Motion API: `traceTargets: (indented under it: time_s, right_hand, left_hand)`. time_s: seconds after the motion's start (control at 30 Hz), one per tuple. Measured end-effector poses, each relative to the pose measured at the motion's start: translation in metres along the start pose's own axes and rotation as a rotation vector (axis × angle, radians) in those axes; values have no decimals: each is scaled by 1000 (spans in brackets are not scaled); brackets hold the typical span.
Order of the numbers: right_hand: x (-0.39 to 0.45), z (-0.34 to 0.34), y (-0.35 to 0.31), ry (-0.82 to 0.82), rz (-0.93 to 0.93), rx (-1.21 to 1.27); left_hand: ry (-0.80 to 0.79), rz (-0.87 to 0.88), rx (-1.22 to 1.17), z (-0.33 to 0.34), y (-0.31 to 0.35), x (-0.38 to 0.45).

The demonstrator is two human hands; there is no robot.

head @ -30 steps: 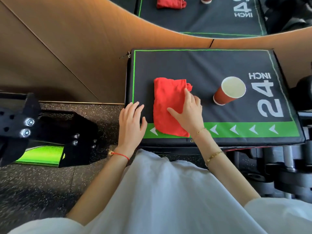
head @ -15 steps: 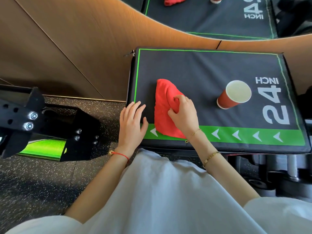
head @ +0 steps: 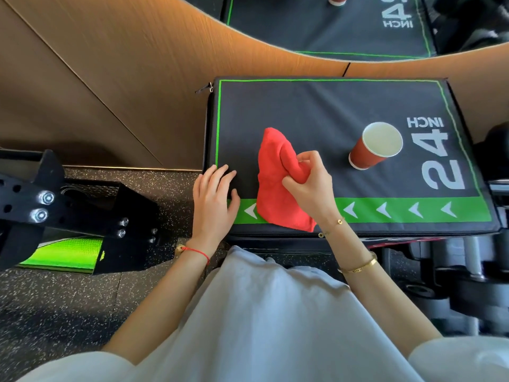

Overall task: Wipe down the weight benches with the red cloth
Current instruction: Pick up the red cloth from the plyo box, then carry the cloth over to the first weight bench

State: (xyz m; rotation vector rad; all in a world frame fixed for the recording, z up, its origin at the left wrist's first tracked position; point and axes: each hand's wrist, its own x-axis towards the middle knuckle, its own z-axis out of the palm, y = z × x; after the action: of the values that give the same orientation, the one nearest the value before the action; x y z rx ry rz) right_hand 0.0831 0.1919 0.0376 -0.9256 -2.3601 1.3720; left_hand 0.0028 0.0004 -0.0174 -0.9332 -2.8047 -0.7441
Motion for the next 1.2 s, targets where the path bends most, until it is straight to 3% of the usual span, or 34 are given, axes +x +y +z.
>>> traceTargets:
  time_s: [0.17, 0.67, 0.73, 0.8, 1.2]
  right_hand:
    - [-18, 3, 0, 79, 68, 57]
    - [-160, 52, -22, 593, 349, 153]
    - [-199, 58, -20, 719, 423, 161]
    - [-211, 64, -21, 722, 443, 157]
    - [-388, 101, -15, 1139, 718, 224]
  left_hand:
    - [-69, 123, -33, -7, -6, 3]
    - [-341, 624, -304, -55, -32, -7]
    - [-424, 732, -339, -59, -26, -20]
    - [-449, 739, -325, -62, -25, -21]
    - [-700, 1162, -380, -72, 20, -120]
